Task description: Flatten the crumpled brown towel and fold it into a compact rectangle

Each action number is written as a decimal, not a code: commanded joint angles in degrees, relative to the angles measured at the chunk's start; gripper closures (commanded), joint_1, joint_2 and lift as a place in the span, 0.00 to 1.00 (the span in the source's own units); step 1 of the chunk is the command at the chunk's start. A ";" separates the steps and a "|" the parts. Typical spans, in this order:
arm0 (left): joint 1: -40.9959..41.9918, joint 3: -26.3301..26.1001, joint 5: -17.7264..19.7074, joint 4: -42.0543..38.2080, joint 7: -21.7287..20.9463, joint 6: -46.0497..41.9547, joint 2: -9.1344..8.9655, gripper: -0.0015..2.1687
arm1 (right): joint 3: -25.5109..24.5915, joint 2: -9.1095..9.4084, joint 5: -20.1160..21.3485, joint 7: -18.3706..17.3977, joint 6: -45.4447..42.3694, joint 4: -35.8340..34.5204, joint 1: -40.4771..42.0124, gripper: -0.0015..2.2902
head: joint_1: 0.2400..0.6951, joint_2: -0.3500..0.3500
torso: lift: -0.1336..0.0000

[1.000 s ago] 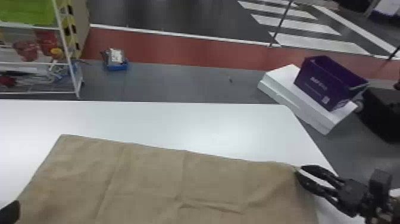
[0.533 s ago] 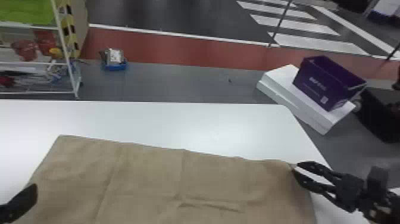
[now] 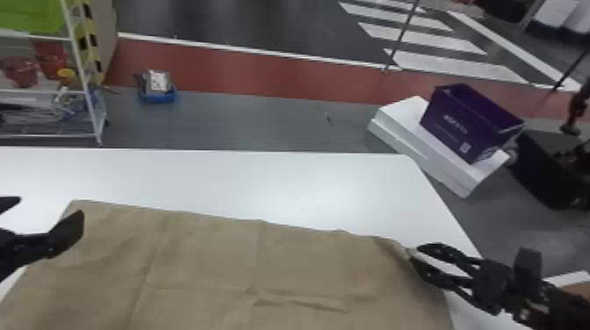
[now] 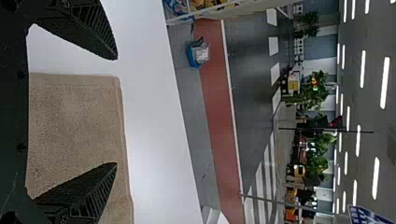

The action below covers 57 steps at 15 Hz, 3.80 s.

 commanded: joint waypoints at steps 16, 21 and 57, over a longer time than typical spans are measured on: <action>-23.88 -4.20 -13.11 33.18 -2.20 0.65 -0.15 0.14 | -0.10 0.26 0.14 0.10 -0.88 -0.18 1.05 0.34 | 1.00 0.10 | 0.07; -24.50 -2.88 -14.60 34.32 -4.48 2.93 -0.15 0.24 | -0.37 0.34 0.14 0.10 -1.40 -0.18 1.32 0.34 | 1.00 0.11 | 0.07; -16.33 3.98 -8.98 21.58 -5.18 1.88 -0.15 0.62 | 7.19 -1.85 3.92 1.51 10.20 1.40 -8.79 0.21 | 1.00 0.21 | 0.07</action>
